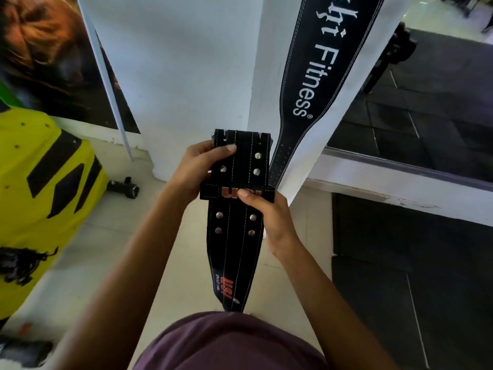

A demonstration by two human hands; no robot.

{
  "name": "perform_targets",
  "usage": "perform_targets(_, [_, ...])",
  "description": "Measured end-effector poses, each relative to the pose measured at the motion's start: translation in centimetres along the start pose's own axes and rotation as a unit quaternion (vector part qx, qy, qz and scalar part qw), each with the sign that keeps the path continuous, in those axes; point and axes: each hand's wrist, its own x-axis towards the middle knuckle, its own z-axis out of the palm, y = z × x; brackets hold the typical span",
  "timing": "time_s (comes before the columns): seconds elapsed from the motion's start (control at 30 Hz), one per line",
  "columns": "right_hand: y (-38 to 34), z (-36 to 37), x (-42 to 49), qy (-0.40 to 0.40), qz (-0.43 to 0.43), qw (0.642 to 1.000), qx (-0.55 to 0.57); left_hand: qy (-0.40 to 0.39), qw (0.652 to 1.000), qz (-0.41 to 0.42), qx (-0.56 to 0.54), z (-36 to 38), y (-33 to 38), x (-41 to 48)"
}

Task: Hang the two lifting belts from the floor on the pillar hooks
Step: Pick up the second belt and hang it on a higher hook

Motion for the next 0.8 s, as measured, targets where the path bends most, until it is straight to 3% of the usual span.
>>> perform_targets(0.27, [-1.7, -1.8, 1.5, 0.047, -0.023, 0.997, 0.06, -0.139, 0.986, 0.001, 0.089, 0.6, -7.1, -4.7])
perform_targets(0.33, [-1.8, -2.2, 1.4, 0.055, -0.023, 0.997, 0.055, -0.127, 0.986, 0.011, 0.107, 1.1, -8.6, -5.3])
perform_targets(0.4, [-1.4, -2.4, 1.0, 0.048, -0.017, 0.997, 0.058, -0.093, 0.995, 0.014, 0.045, 1.7, -7.8, -5.1])
perform_targets(0.53, [-0.6, -2.1, -0.5, 0.022, 0.004, 0.998, 0.06, -0.024, 0.997, 0.026, -0.068, 1.9, -2.8, -2.4])
perform_targets(0.63, [0.0, -1.5, -1.3, 0.012, 0.01, 0.998, 0.056, 0.01, 0.998, 0.01, -0.067, 1.9, -0.3, -0.1])
perform_targets(0.8, [-0.2, -1.9, -1.0, 0.055, 0.006, 0.993, 0.104, -0.039, 0.998, 0.025, -0.047, 3.4, -2.1, -1.1])
